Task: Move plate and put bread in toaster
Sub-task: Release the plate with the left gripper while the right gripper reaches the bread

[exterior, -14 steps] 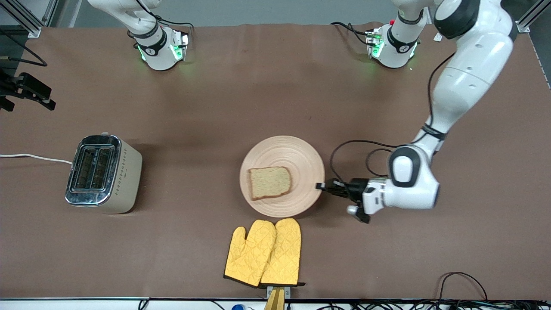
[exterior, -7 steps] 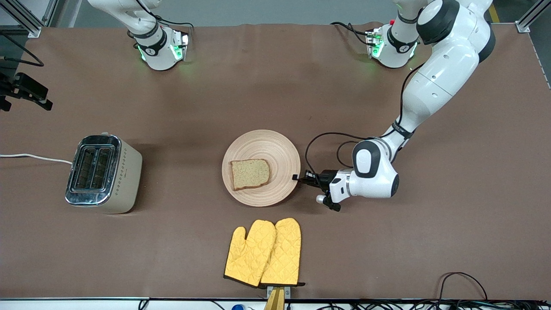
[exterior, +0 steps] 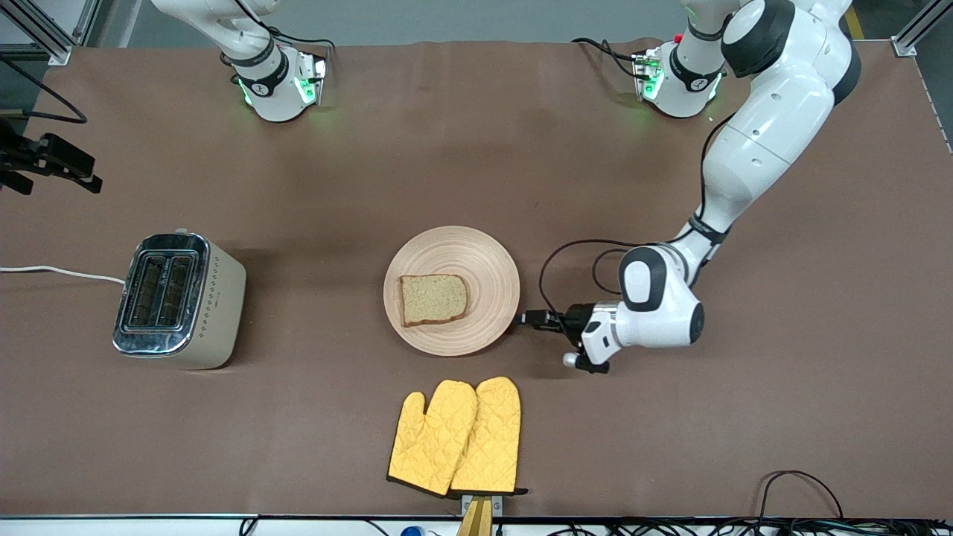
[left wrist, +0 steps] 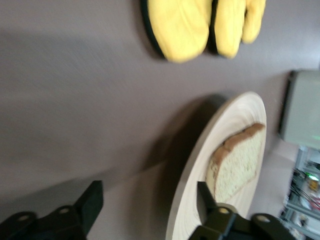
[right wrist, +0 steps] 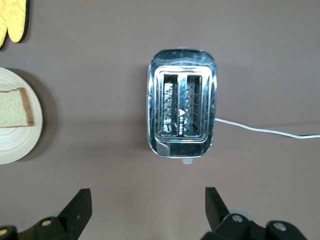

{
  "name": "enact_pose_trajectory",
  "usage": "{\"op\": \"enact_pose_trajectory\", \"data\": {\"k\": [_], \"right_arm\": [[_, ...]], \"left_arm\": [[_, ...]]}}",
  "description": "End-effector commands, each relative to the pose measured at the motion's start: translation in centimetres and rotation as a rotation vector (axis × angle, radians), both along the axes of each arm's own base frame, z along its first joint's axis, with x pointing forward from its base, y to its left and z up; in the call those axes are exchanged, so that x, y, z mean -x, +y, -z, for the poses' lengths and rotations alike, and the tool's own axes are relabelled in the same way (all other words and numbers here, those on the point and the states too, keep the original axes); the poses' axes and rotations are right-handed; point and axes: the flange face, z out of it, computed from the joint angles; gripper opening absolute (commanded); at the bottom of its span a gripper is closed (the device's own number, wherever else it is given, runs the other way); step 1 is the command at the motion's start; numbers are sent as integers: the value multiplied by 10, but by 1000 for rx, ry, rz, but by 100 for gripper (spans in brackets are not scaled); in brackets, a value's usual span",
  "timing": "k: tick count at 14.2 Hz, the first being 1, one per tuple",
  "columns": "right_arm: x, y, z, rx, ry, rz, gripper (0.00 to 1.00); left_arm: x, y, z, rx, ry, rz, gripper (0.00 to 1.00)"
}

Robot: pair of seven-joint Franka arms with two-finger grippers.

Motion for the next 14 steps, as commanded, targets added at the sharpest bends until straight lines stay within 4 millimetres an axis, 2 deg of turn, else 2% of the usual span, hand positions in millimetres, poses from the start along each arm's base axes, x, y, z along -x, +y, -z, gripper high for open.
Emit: {"op": "enact_pose_trajectory", "data": {"k": [1,2,3,4,6,9,11,14], "right_arm": [[-10,50,13,-69,-1,24,100],[-16,69,21,-80,-4,58,100],[-19,102,27,-79,-6,67,100],[-23,126,36,-78,-8,87,100],[-34,180,67,-73,-4,83,100],[-54,246,132,-67,-8,99,100],[-63,287,175,-75,-34,104,100],[-70,329,251,-63,-29,72,99]], "left_arm": [[-21,14,-60,-123,-36,-54,100],[-24,14,-82,-149,-48,-77,100],[-27,19,-107,-173,-69,-102,100],[-28,28,-129,-199,-72,-119,100],[-27,52,-176,-293,-46,-146,100],[-11,66,-242,-494,-39,-194,100],[9,75,-285,-604,-27,-204,100],[26,127,-351,-779,-83,-241,100]]}}
